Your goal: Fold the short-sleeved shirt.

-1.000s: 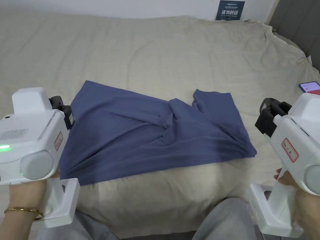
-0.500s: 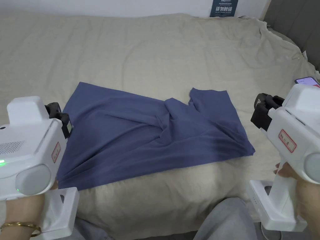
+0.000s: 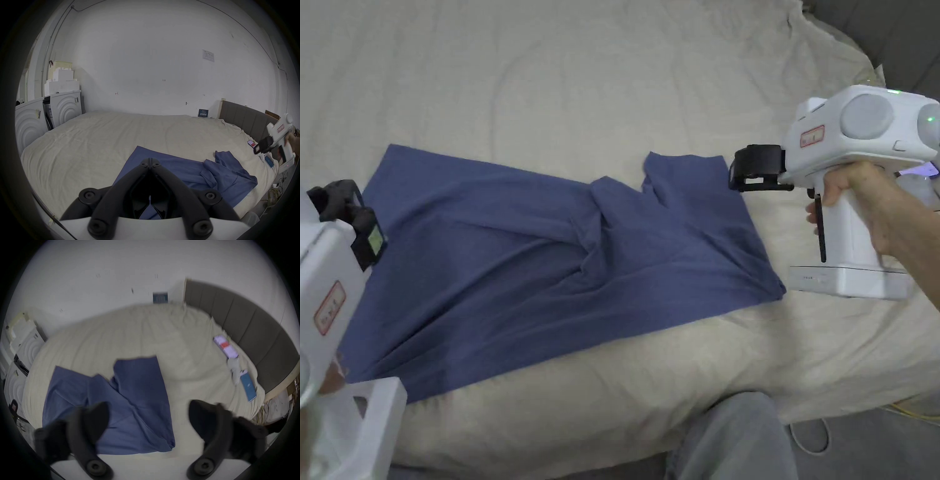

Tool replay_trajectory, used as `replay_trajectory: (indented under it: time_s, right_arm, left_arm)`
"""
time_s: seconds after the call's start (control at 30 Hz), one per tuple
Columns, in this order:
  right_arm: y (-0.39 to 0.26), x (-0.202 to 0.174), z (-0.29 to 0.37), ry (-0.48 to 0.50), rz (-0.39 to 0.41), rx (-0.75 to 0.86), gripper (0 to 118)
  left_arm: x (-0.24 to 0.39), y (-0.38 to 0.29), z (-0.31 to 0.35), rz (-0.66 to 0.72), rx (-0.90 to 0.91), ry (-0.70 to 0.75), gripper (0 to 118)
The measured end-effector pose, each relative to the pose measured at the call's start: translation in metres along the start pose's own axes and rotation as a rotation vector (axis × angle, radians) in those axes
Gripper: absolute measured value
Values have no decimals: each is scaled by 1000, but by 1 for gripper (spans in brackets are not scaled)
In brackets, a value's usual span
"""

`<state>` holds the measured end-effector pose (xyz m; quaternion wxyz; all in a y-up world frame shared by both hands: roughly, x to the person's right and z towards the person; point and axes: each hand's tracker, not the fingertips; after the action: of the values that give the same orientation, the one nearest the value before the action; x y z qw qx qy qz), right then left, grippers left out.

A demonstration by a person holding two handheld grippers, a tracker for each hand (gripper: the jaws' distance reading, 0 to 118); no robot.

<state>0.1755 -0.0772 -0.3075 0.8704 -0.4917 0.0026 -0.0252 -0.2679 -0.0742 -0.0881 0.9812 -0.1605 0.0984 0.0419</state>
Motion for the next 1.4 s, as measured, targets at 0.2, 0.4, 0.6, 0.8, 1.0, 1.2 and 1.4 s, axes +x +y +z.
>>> replay_trajectory:
  time_s: [0.2,0.4,0.6,0.8,1.0,1.2,1.4]
  right_arm:
    - [4,5,-76,-128,-80,-129,110]
    - [-4,11,-112,-133,-159,-194,82]
    - [-10,19,-126,-132,-222,-209,47]
    - [-8,18,-121,-110,-256,-171,1]
    - [0,12,-110,-97,-217,-152,1]
    - [8,7,-89,-47,-138,-101,1]
    - [9,18,-86,-27,-129,-97,1]
  left_arm:
    - [8,4,-26,-3,-10,-1,0]
    - [10,4,-46,9,-32,-8,0]
    - [8,-2,-57,10,-62,-4,0]
    - [6,-6,-61,5,-87,2,0]
    - [-2,2,-72,72,-108,-72,4]
    - [-19,43,-129,95,-204,-120,85]
    - [-31,79,-209,78,-286,-110,118]
